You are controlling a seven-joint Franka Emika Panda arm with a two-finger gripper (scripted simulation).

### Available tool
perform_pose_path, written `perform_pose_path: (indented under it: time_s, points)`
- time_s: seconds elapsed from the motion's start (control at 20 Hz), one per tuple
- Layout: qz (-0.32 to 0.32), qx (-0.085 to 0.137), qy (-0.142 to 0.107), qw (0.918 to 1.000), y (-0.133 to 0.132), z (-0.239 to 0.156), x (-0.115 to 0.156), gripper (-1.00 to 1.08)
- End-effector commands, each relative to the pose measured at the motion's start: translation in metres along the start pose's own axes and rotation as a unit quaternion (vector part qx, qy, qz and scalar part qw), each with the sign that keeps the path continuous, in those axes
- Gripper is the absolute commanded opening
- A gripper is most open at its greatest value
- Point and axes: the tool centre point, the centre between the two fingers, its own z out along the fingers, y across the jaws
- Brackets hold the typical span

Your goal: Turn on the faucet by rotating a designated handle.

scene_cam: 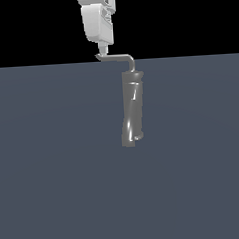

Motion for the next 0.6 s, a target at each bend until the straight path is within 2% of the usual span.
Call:
perform_pose_path:
  time_s: [0.0,0.55]
  points:
    - [0.000,-0.001,0.000,1.0000,0.008,0.000,0.000,-1.00]
    - [0.000,-0.001,0.000,1.0000,0.037,0.000,-0.002,-1.00]
